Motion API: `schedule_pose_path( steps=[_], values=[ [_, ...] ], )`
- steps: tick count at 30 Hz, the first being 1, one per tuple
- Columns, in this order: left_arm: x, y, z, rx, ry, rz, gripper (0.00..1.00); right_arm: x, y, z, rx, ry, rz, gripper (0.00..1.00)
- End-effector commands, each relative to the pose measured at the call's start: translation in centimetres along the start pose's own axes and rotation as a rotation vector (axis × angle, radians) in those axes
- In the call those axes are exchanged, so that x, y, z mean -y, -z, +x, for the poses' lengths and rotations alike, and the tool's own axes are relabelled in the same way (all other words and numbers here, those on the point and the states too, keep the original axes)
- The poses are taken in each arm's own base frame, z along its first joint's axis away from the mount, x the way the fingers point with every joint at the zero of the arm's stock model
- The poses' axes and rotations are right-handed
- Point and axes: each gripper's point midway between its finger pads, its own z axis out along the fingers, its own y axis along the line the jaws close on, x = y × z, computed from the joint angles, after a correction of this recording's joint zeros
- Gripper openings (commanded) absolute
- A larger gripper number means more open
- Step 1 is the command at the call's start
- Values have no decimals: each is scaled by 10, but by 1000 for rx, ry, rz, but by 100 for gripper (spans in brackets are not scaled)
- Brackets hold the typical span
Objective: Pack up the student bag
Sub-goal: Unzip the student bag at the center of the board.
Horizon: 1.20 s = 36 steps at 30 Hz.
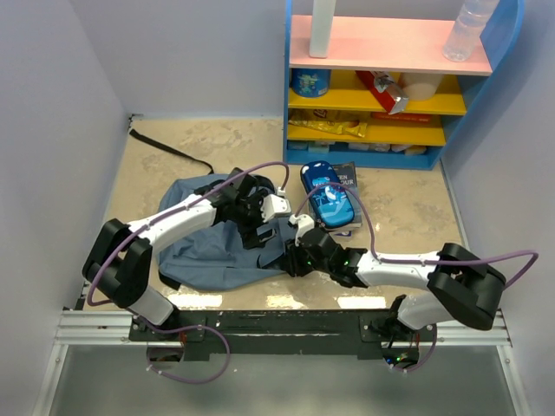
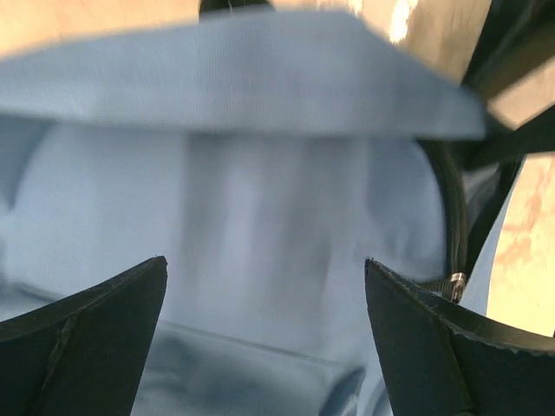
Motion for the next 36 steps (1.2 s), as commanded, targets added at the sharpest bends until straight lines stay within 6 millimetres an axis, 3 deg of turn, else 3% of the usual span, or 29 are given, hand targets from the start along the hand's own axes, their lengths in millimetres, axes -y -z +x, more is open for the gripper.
schedule_pose_path(
  steps=[1,9,10,12,14,15,22,28,33,36],
  values=[
    [0,-9,-25,91,-7,-9,100,-9,-5,5,5,-36,-62,27],
    [46,-20,-26,140,-29,220,100,-20,-12,14,-8,-82,-133,7],
    [50,-20,-25,141,-29,244,100,-21,-13,11,6,-93,-141,0],
    [64,-18,-23,156,-53,313,100,-15,-18,18,-8,-147,-141,0],
    [71,-16,-18,165,-90,332,100,-21,-21,8,26,-204,-205,0],
    [70,-16,-18,163,-95,321,100,-16,-26,15,6,-230,-212,0],
    [60,-26,-1,109,-121,269,100,-36,-41,-12,76,-283,-319,0],
    [43,-28,7,77,-143,168,97,-50,-40,-31,120,-265,-363,0],
    [33,-34,27,-3,-126,108,76,-49,-30,-31,143,-264,-365,0],
    [26,-29,24,-13,-122,76,62,-47,-32,-20,125,-280,-353,0]
  ],
)
